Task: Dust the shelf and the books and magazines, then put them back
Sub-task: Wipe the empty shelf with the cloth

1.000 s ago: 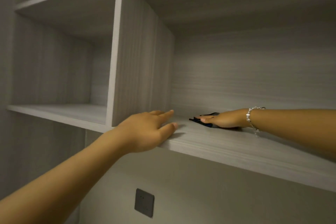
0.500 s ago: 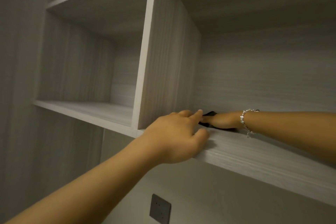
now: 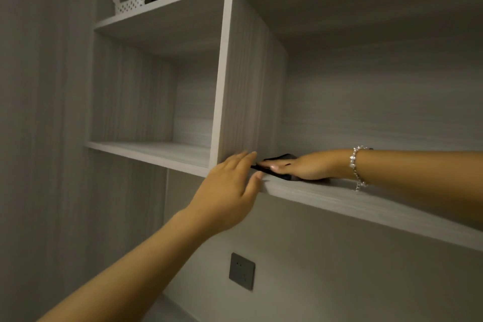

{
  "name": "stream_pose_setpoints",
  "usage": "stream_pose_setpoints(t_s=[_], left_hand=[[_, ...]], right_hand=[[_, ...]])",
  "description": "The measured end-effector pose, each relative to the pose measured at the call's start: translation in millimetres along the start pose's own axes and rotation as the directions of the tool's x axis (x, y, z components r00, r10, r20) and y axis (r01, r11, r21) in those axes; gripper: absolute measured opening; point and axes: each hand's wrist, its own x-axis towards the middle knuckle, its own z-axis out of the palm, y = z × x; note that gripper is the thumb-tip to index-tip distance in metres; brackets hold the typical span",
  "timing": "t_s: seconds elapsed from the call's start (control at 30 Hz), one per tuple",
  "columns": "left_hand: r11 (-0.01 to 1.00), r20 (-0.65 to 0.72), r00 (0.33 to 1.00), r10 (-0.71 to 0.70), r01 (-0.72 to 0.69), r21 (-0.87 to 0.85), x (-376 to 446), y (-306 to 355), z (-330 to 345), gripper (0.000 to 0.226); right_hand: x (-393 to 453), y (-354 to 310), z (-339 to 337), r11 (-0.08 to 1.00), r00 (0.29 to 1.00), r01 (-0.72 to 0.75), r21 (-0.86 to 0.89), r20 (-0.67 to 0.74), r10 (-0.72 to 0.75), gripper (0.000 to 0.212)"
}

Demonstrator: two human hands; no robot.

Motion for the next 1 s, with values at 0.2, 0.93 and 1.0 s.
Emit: stream_pose_setpoints(t_s=[0.2, 0.93, 1.0], left_hand=[[0.994, 0.072, 0.996, -0.057, 0.064, -0.094, -19.7, 13.1, -9.9, 0.051], [0.728, 0.187, 0.982, -0.038, 0.155, -0.668, -117.0, 162.8, -11.5, 0.031], [0.642, 0.203, 0.978, -0.045, 0.184, -0.744, -138.8, 186.8, -13.1, 0.035]], right_hand=[[-56.5, -40.8, 9.2, 0.99, 0.988, 0.136, -0.027, 0.081, -0.133, 0.048], [-282.9, -1.7, 73.3, 0.98, 0.792, 0.158, 0.119, -0.608, -0.054, 0.039], [-311.9, -6.6, 101.5, 0.953, 0.817, 0.185, 0.239, -0.577, -0.013, 0.036]])
